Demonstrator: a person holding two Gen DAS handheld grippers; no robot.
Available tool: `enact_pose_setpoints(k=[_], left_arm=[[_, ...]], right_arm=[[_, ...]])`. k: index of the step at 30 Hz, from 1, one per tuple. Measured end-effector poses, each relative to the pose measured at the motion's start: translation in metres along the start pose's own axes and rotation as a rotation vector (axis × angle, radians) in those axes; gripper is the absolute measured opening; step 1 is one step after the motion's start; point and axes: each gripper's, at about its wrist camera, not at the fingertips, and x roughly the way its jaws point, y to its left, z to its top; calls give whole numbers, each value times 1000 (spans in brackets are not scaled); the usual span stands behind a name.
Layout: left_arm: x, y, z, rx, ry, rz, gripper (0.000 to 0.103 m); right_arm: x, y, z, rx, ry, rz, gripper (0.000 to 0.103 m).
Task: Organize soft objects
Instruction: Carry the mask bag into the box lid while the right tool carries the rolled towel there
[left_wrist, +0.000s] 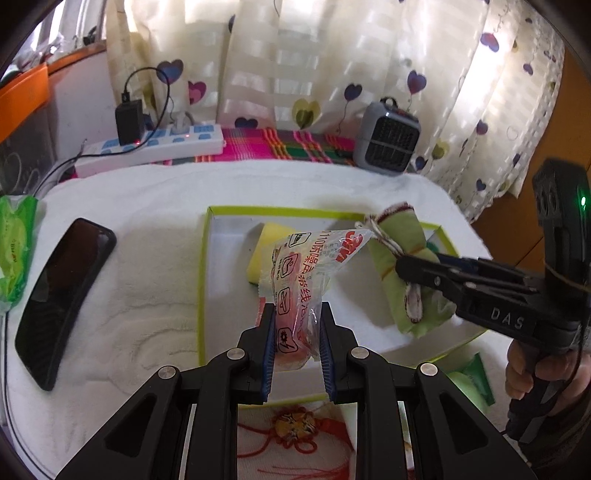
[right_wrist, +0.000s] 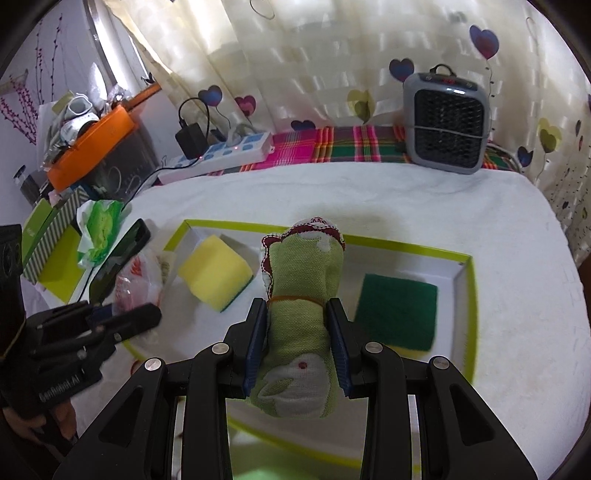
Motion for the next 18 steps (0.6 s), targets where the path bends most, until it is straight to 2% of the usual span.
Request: enact_pose_setpoints(k=[9, 18], left_arm=[[21, -2, -1, 31, 26, 41, 20], [19, 0, -2, 30, 35, 48, 20]], right_arm=[[24, 0, 6, 0, 34, -3, 35], [25, 3, 6, -7, 32, 7, 35]])
